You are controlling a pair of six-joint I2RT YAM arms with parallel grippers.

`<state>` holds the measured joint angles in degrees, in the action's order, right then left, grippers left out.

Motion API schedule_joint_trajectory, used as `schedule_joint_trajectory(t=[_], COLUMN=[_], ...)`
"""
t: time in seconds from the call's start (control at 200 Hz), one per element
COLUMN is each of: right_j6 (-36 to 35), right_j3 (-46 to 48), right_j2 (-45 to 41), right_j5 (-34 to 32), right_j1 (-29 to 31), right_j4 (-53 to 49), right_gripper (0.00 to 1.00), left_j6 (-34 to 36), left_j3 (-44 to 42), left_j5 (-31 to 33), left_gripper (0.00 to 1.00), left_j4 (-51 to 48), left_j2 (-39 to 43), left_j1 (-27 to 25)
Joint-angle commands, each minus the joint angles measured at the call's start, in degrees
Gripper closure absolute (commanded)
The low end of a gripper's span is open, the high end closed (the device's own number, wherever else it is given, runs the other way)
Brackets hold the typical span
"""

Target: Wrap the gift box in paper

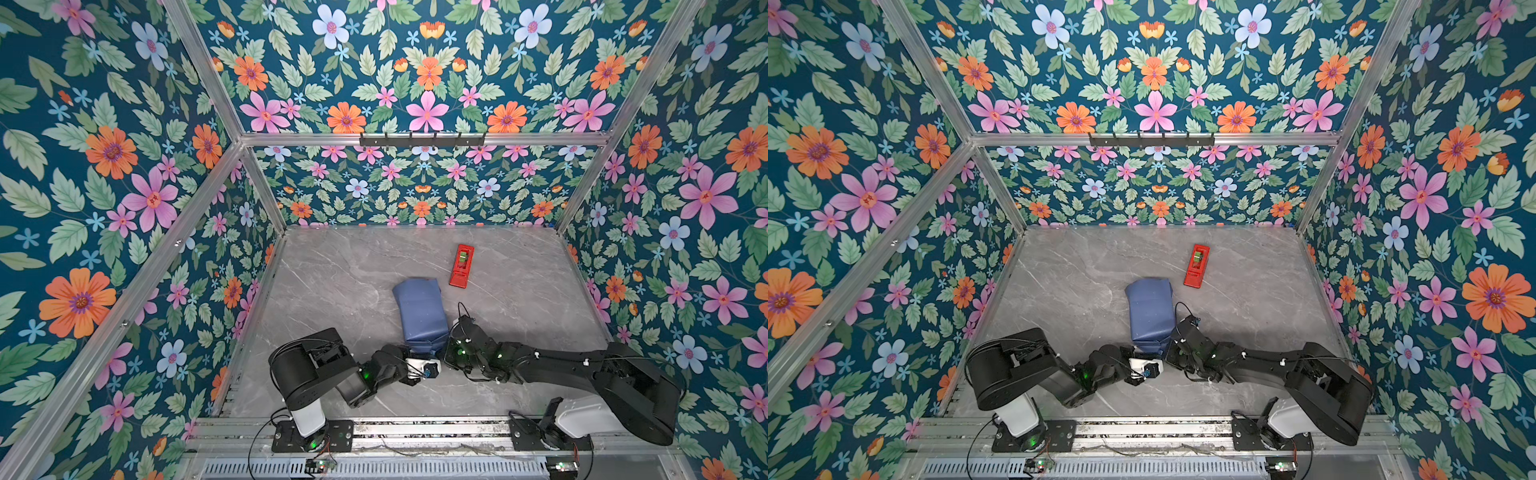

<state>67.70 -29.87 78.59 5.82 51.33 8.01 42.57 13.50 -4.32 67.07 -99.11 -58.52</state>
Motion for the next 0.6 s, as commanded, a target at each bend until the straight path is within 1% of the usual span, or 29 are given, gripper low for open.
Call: schedule_joint_trajectory(t=[0.0, 0.13, 0.195, 0.26, 0.325, 0.395, 0.51, 0.595], right_j6=[-3.5, -9.9, -13.2, -16.7, -19.7, -22.4, -26.1, -27.3], right_j3=[-0.6, -3.6, -5.7, -7.6, -9.3, -11.7, -17.3, -20.0], right_j2=[-2.6, -7.7, -9.3, -9.9, -9.5, -7.7, -2.0, 2.5], right_j5=[-0.8, -3.4, -3.5, -2.2, 0.9, 4.7, 9.2, 10.8], right_j1=[-0.6, -1.2, -1.9, -3.3, -5.2, -7.3, -9.8, -10.9], right_j4=[-4.7, -12.8, -15.1, -15.3, -13.8, -11.8, -11.7, -11.1], right_gripper=[0.81, 0.72, 0.69, 0.66, 0.64, 0.63, 0.63, 0.65], left_j6=[-1.9, -4.2, -5.7, -7.5, -9.0, -10.5, -12.5, -13.7], left_j3=[0.0, -1.0, -1.4, -1.8, -2.1, -2.4, -3.0, -3.1], left_j5=[0.8, 1.0, 1.4, 2.0, 2.7, 3.4, 3.5, 3.3], left_gripper=[1.0, 1.0, 1.0, 1.0, 1.0, 1.0, 1.0, 1.0], left_j4=[0.5, 3.3, 5.4, 7.4, 8.5, 9.7, 11.3, 12.3], left_j2=[0.6, 0.9, 0.5, 0.3, 0.2, 0.3, 0.3, 0.1], left_j1=[0.1, 0.1, 0.1, 0.1, 0.1, 0.2, 0.2, 0.2])
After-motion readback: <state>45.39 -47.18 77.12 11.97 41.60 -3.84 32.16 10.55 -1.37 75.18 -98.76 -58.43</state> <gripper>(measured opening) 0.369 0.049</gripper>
